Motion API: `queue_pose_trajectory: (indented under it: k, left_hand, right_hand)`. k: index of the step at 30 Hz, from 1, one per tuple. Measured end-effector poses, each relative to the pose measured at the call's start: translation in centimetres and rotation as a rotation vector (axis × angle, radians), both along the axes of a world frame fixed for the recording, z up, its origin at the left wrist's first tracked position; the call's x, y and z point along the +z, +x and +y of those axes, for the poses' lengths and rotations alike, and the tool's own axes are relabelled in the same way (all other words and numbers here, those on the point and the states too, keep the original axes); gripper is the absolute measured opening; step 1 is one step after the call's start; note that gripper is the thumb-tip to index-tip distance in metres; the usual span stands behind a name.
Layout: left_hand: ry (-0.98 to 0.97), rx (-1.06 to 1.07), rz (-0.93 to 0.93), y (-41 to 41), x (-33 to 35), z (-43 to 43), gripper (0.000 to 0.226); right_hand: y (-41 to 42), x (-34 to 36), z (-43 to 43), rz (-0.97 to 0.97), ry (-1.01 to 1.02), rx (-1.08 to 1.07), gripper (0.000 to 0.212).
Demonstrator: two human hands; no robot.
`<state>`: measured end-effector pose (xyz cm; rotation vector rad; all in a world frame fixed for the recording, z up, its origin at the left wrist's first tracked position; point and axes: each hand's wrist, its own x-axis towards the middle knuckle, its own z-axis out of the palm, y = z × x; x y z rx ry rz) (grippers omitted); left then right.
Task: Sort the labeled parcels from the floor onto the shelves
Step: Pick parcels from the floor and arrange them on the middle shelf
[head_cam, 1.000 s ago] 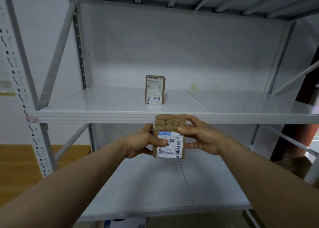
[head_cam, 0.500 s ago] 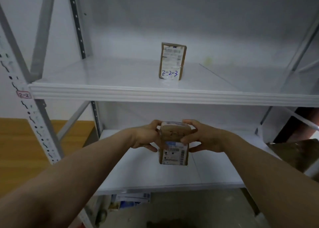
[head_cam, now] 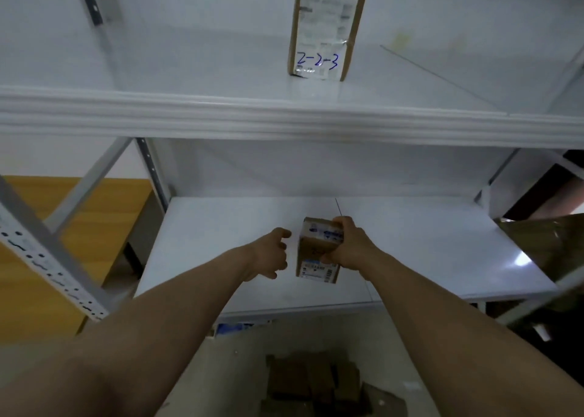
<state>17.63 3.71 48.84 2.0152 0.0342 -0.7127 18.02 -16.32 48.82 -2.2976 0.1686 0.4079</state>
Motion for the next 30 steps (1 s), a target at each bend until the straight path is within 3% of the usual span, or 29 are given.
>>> queue_pose_trajectory:
  k: [6, 11, 30]
  left_hand:
    - [0.044, 0.256, -0.078, 4.6, -5.3, -0.3, 0.040]
    - [0.121, 0.242, -0.079, 5.6, -9.9, -0.2, 0.021]
    - [0.185, 0.109, -0.022, 3.6, -17.6, -4.0, 0.026]
  right_hand:
    - [4.7, -6.3, -2.0, -0.057, -0.099, 0.083, 0.097]
    - [7.9, -11.1, -2.6, -0.057, -0.145, 0.137, 0.100]
    - [10.4, -19.1, -5.4, -0.072, -0.194, 0.090, 0.092]
